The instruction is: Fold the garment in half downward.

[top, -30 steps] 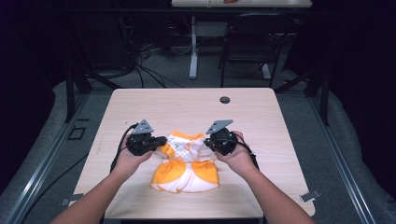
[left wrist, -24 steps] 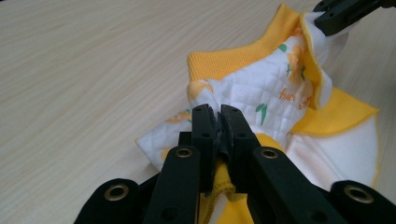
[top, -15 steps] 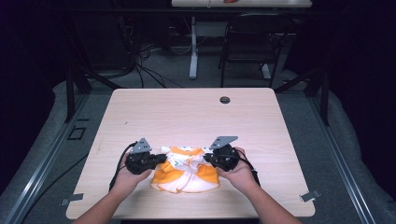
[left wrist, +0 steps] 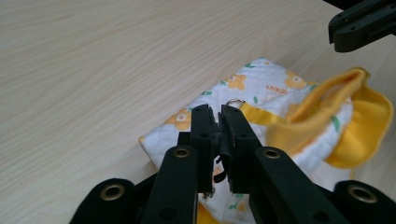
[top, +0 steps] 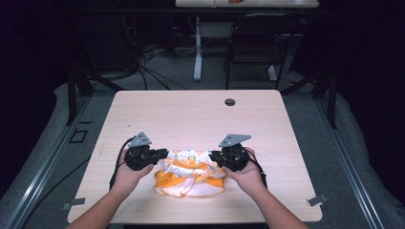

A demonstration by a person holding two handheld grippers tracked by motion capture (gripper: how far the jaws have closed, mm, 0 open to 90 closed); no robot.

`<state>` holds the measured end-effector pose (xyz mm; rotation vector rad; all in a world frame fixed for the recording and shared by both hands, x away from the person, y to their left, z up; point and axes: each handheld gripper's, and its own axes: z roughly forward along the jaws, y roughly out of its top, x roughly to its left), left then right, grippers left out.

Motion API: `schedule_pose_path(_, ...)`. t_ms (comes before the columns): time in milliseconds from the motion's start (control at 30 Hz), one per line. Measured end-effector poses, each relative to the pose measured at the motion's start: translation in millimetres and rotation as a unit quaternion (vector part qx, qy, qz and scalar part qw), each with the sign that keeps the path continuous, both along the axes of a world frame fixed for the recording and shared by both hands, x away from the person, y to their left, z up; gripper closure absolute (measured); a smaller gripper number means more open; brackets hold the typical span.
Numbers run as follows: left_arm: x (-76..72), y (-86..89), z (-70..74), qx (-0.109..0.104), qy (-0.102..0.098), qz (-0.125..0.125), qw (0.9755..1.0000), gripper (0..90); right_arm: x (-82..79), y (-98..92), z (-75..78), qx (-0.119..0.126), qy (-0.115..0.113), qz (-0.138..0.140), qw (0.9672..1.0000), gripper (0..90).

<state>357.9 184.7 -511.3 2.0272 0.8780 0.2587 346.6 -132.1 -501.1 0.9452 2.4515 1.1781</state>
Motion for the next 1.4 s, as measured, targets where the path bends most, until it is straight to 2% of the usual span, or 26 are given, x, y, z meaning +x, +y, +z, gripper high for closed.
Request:
schedule_pose_path(67, -0.5, -6.6, -5.9, 0.003, 0.011, -0.009, 0.9999, 89.6, 3.4, 5.8, -8.0, -0.009, 0.012, 0.001, 0.9999, 89.3)
schedule_pose_path(167, -4.4, -11.2, -9.2, 0.011, 0.013, -0.019, 0.9997, 89.8, 1.4, 9.4, -11.4, -0.012, 0.014, 0.011, 0.9998, 89.7)
schedule_pose_path(333, -16.3, -16.6, -14.3, 0.013, 0.02, -0.04, 0.9989, 89.9, -13.8, 17.1, -18.9, -0.017, 0.022, 0.043, 0.9987, 89.9)
schedule_pose_path(367, -22.1, -16.1, -15.7, 0.01, 0.024, -0.048, 0.9985, 89.9, -16.6, 17.5, -19.8, -0.013, 0.023, 0.045, 0.9986, 89.9)
schedule_pose_path(600, -41.0, -13.6, -24.2, 0.012, 0.031, -0.059, 0.9977, 89.9, -32.2, 14.7, -28.9, -0.01, 0.033, 0.057, 0.9978, 89.8)
schedule_pose_path(733, -49.4, -11.5, -30.2, 0.023, 0.028, -0.064, 0.9973, 89.9, -42.0, 12.7, -35.5, -0.013, 0.038, 0.062, 0.9972, 89.7)
schedule_pose_path(867, -55.3, -10.6, -39.7, 0.032, 0.034, -0.068, 0.9966, 89.9, -49.6, 12.8, -42.9, -0.017, 0.042, 0.065, 0.9969, 89.7)
schedule_pose_path(1033, -58.1, -8.9, -52.6, 0.038, 0.038, -0.068, 0.9962, 89.8, -58.0, 12.8, -54.5, -0.032, 0.047, 0.068, 0.9961, 89.7)
schedule_pose_path(1067, -58.5, -8.6, -55.8, 0.043, 0.037, -0.068, 0.9961, 89.8, -58.7, 13.2, -56.9, -0.026, 0.05, 0.066, 0.9963, 89.7)
schedule_pose_path(1167, -59.9, -7.6, -62.7, 0.039, 0.041, -0.066, 0.9962, 89.8, -60.4, 13.1, -63.5, -0.027, 0.057, 0.063, 0.996, 89.7)
schedule_pose_path(1233, -61.1, -7.7, -65.8, 0.036, 0.037, -0.065, 0.9965, 89.8, -60.5, 12.2, -68.3, -0.023, 0.059, 0.063, 0.9961, 89.8)
schedule_pose_path(1400, -60.3, -6.7, -67.6, 0.03, 0.039, -0.066, 0.9966, 89.8, -61.3, 10.7, -70.6, -0.018, 0.059, 0.058, 0.9964, 89.8)
